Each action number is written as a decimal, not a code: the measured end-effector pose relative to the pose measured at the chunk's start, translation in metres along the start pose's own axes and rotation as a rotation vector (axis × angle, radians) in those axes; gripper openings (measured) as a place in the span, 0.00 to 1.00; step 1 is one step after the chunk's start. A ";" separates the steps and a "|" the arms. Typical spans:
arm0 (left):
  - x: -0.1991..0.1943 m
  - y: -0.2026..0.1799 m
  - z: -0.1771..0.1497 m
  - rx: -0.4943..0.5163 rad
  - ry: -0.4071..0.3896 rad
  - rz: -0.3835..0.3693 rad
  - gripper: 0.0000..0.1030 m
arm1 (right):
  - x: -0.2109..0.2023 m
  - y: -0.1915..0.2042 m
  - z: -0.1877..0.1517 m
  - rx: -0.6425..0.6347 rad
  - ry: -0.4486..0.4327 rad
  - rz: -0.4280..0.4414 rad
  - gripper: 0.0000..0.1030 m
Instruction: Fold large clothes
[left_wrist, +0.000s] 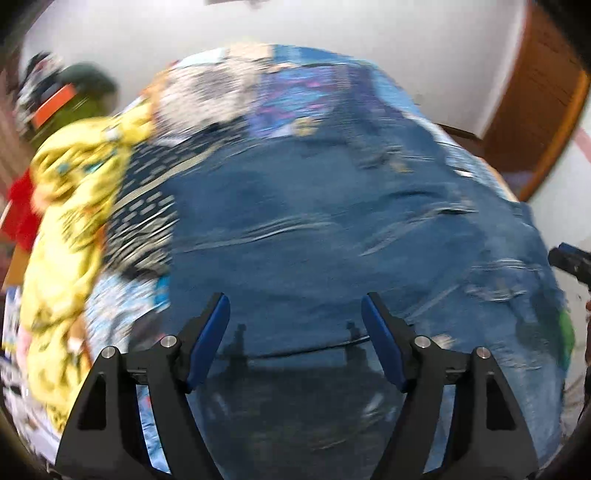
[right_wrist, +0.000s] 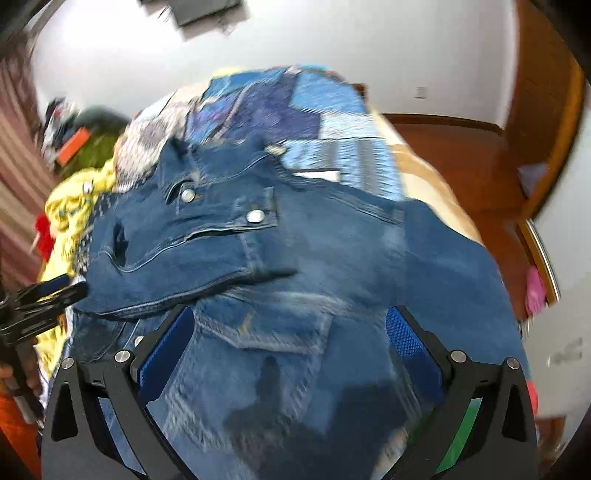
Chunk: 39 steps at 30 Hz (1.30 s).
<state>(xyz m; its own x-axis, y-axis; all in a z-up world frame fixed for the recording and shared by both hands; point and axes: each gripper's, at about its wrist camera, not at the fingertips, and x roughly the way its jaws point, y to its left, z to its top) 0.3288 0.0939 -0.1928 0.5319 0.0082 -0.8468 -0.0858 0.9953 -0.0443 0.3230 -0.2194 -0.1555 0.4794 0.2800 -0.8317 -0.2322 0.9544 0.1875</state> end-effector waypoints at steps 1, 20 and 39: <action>0.002 0.015 -0.006 -0.028 0.005 0.012 0.71 | 0.010 0.004 0.005 -0.014 0.013 -0.002 1.00; 0.019 0.069 -0.039 -0.126 0.043 0.070 0.71 | 0.093 0.026 0.023 -0.036 0.153 0.046 0.24; 0.051 0.057 -0.041 -0.126 0.094 0.109 0.79 | 0.040 0.000 -0.014 -0.015 0.095 -0.026 0.23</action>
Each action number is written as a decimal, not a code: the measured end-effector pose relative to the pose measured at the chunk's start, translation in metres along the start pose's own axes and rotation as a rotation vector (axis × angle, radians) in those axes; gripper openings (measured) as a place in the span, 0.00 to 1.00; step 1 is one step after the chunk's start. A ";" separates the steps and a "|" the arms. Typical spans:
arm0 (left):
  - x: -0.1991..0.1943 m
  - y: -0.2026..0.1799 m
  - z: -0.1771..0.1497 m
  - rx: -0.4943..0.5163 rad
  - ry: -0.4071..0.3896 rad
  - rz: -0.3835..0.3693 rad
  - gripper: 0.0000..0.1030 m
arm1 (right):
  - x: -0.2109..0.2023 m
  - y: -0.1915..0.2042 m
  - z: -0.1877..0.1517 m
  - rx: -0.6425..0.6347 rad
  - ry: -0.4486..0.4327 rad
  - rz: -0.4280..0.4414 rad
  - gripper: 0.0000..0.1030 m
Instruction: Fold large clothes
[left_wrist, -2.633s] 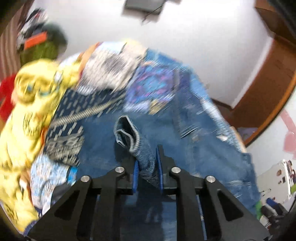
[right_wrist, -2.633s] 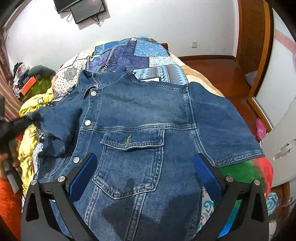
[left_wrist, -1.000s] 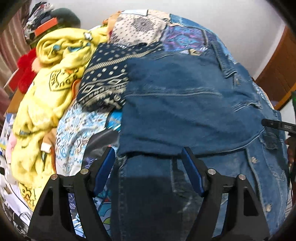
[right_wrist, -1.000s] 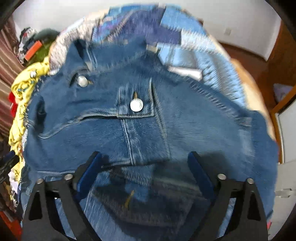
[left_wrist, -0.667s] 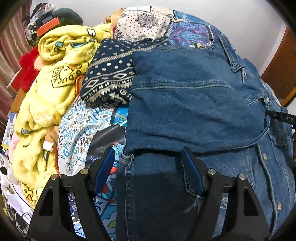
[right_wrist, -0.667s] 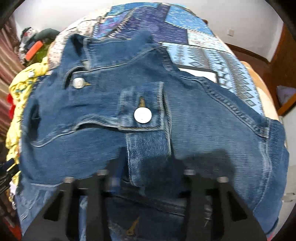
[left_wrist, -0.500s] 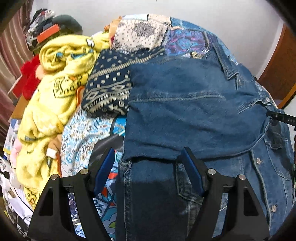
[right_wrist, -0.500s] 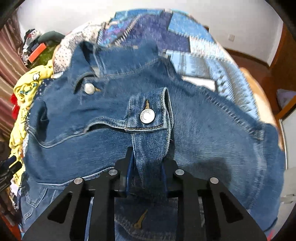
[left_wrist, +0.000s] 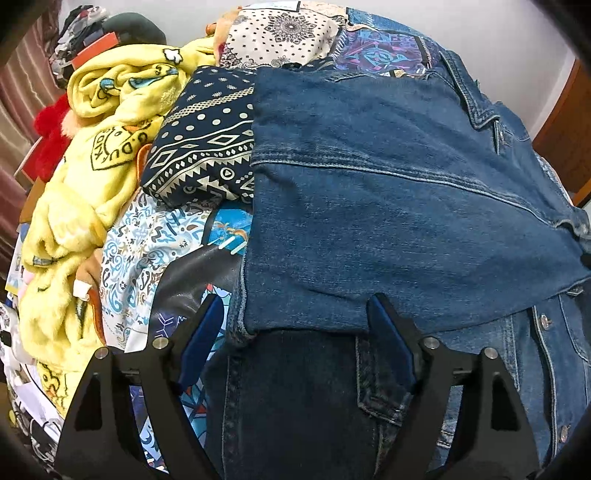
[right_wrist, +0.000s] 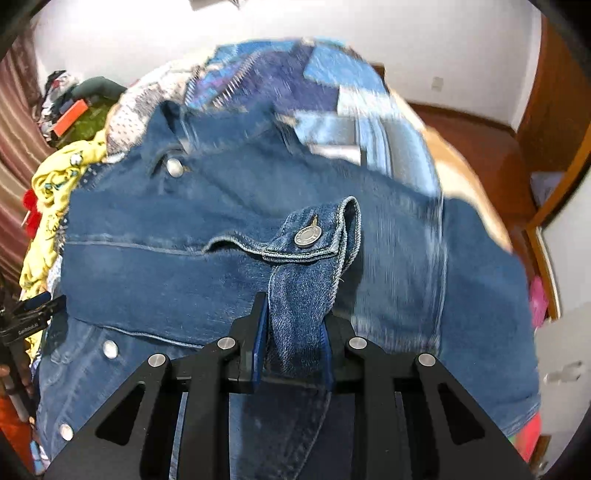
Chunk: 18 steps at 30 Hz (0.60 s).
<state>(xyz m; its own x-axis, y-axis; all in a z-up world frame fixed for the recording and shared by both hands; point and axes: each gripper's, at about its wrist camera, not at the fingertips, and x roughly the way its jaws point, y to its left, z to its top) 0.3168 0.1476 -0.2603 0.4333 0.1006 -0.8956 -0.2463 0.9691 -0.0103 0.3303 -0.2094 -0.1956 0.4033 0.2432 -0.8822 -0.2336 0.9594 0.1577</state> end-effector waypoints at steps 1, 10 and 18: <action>0.000 0.000 0.000 0.003 -0.001 0.006 0.81 | 0.003 0.000 -0.002 -0.005 0.010 -0.011 0.25; -0.017 -0.009 -0.003 0.052 -0.006 0.029 0.81 | -0.012 -0.006 -0.008 -0.017 -0.004 -0.114 0.66; -0.074 -0.044 0.009 0.120 -0.125 -0.020 0.81 | -0.066 -0.040 -0.020 0.095 -0.097 -0.067 0.68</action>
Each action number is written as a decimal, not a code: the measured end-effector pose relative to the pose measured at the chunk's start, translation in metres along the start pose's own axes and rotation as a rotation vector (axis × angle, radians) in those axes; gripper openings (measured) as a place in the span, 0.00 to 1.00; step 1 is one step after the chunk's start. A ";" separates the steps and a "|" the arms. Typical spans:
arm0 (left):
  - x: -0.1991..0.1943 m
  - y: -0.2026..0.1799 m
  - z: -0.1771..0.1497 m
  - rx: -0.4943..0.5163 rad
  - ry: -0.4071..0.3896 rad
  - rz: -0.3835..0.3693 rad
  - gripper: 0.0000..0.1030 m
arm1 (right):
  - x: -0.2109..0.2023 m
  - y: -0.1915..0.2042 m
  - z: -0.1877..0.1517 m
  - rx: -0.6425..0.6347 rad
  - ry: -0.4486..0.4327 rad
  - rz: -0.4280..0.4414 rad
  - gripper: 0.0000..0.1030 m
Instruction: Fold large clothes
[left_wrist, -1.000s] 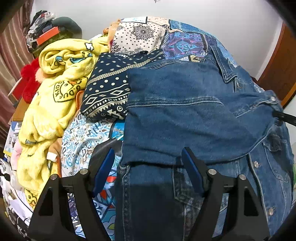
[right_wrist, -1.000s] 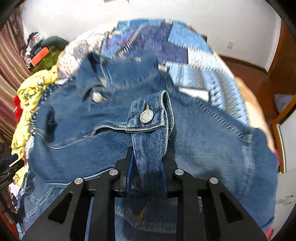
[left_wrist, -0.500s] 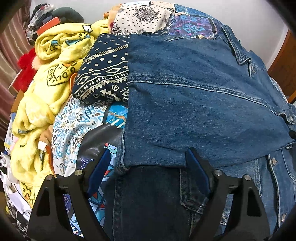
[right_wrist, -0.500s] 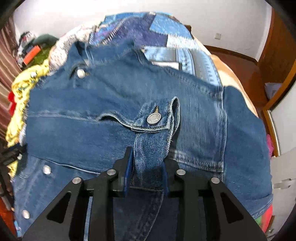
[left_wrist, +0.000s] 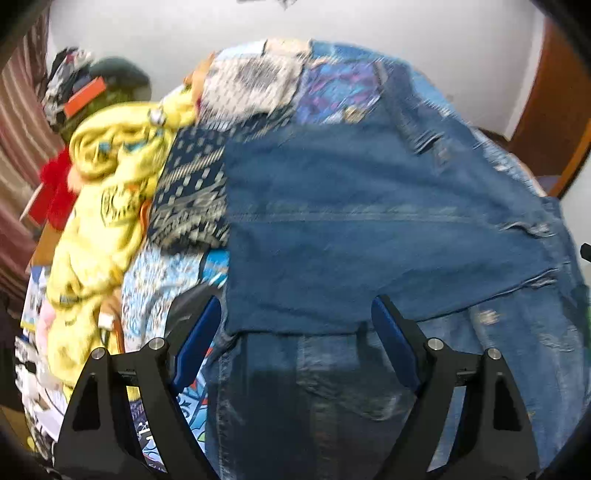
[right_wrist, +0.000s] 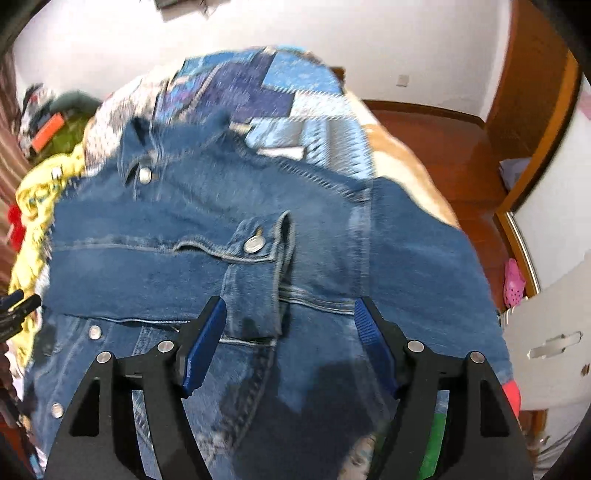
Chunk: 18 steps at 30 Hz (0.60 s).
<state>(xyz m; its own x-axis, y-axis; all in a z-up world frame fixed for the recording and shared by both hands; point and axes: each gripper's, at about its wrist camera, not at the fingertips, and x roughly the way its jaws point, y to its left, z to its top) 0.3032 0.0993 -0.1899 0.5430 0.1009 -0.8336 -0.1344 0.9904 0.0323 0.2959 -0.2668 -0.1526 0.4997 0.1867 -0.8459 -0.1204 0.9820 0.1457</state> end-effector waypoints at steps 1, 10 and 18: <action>-0.006 -0.004 0.003 0.004 -0.012 -0.008 0.81 | -0.010 -0.009 -0.001 0.028 -0.021 0.008 0.69; -0.047 -0.058 0.019 0.054 -0.111 -0.140 0.83 | -0.048 -0.078 -0.026 0.219 -0.084 0.008 0.77; -0.039 -0.097 0.010 0.127 -0.076 -0.161 0.84 | -0.008 -0.132 -0.068 0.443 0.054 0.074 0.77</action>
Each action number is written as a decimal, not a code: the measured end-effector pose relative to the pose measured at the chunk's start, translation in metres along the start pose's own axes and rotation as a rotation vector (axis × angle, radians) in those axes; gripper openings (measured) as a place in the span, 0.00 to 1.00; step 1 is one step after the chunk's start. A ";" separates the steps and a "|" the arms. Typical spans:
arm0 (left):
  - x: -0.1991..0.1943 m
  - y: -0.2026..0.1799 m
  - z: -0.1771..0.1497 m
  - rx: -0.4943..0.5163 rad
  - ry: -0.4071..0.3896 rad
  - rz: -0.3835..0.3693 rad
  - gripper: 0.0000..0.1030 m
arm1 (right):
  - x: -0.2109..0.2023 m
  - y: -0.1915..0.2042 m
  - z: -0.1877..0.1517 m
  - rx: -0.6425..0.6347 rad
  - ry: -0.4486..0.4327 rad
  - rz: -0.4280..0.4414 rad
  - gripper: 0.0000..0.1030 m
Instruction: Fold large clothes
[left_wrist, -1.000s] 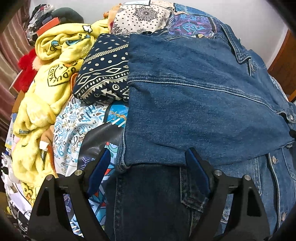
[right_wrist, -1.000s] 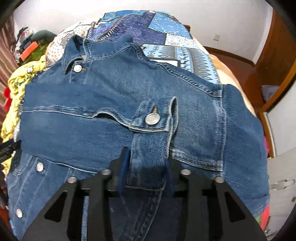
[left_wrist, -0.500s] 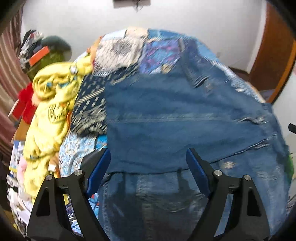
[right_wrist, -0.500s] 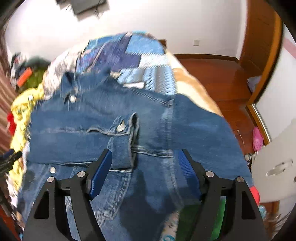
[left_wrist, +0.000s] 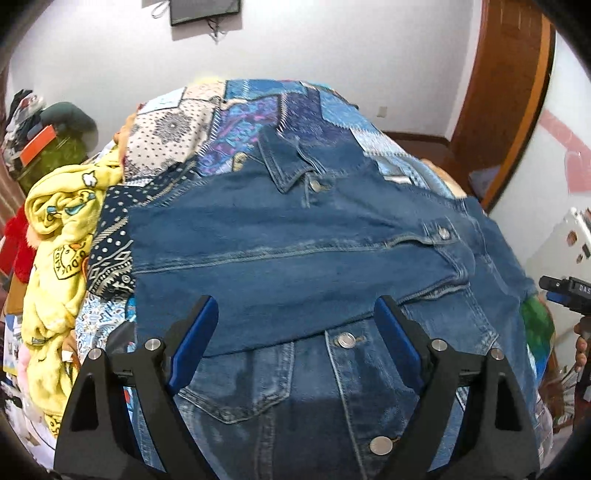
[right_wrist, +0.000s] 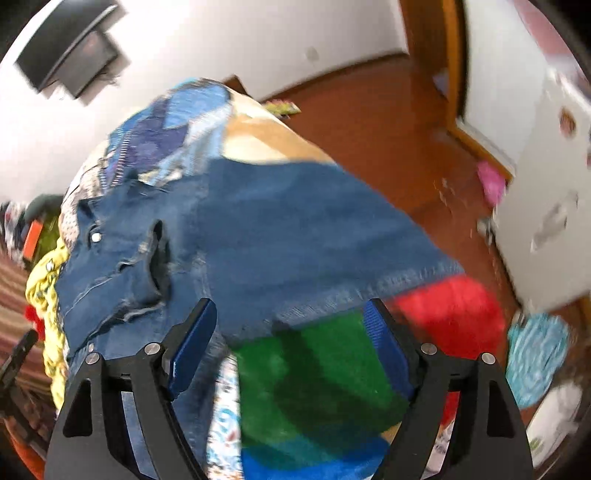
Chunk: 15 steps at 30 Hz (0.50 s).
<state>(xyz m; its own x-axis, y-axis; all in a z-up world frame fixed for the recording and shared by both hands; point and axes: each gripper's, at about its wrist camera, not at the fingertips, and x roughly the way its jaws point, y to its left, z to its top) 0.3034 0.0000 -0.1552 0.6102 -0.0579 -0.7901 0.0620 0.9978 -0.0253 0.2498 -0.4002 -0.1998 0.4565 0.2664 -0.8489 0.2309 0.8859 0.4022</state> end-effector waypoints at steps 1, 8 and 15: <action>0.003 -0.003 -0.002 0.006 0.011 0.000 0.84 | 0.005 -0.004 0.000 0.018 0.014 0.018 0.77; 0.014 0.000 -0.014 -0.029 0.060 -0.005 0.84 | 0.036 -0.018 0.020 0.119 0.024 0.142 0.88; 0.014 0.015 -0.018 -0.073 0.074 0.008 0.84 | 0.066 -0.036 0.041 0.204 -0.010 0.093 0.85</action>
<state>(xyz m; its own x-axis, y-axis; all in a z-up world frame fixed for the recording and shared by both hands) 0.2988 0.0149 -0.1779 0.5505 -0.0498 -0.8333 -0.0017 0.9981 -0.0609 0.3064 -0.4299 -0.2559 0.4925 0.3386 -0.8017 0.3559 0.7623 0.5406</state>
